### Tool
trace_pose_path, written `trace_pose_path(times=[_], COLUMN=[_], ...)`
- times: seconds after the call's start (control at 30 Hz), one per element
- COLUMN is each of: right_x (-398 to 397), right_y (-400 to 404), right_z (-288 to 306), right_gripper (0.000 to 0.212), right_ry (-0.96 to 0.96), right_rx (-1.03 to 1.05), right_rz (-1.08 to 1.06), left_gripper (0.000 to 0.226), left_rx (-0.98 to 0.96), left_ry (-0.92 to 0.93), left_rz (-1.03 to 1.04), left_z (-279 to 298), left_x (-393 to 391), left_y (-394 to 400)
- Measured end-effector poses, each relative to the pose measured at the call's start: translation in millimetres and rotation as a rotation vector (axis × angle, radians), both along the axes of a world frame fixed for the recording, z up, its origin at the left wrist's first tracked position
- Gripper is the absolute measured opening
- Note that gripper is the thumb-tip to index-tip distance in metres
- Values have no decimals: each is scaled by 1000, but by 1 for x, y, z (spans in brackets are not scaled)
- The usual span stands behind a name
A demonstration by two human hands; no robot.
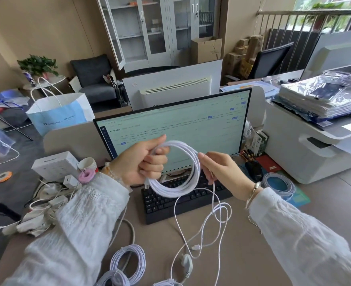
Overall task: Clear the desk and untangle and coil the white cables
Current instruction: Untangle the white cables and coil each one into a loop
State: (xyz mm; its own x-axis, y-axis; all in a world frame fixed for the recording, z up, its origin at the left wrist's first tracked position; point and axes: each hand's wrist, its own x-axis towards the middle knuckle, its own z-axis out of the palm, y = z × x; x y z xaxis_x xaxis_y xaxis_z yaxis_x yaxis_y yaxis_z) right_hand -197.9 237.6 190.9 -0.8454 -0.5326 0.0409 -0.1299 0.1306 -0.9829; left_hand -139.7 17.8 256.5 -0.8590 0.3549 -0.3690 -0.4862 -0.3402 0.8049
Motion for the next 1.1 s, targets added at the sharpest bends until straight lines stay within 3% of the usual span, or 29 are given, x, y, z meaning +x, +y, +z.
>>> trace_pose_path(times=[0.07, 0.13, 0.23, 0.37, 0.5, 0.6, 0.87, 1.1], right_x=[-2, -2, 4, 15, 18, 19, 42, 48], right_y=[2, 3, -1, -13, -19, -19, -36, -48], right_z=[-18, -38, -62, -78, -91, -91, -34, 27], right_gripper=[42, 26, 12, 3, 8, 9, 27, 17], right_ry=[-112, -242, -302, -88, 236, 329, 742, 836], right_rx=[-28, -65, -42, 128, 370, 374, 252, 95], right_rz=[18, 54, 118, 128, -17, -91, -40, 19], left_gripper=[42, 44, 45, 44, 43, 45, 48, 47], left_rx=[25, 66, 111, 103, 162, 143, -289, -705], left_ry=[72, 144, 192, 207, 215, 235, 403, 469], left_rz=[121, 229, 384, 525, 612, 651, 706, 406], left_z=[9, 18, 28, 27, 21, 19, 7, -2], left_x=[-2, -5, -10, -15, -17, -18, -20, -14], left_y=[-10, -20, -29, -29, -31, -31, -23, -1])
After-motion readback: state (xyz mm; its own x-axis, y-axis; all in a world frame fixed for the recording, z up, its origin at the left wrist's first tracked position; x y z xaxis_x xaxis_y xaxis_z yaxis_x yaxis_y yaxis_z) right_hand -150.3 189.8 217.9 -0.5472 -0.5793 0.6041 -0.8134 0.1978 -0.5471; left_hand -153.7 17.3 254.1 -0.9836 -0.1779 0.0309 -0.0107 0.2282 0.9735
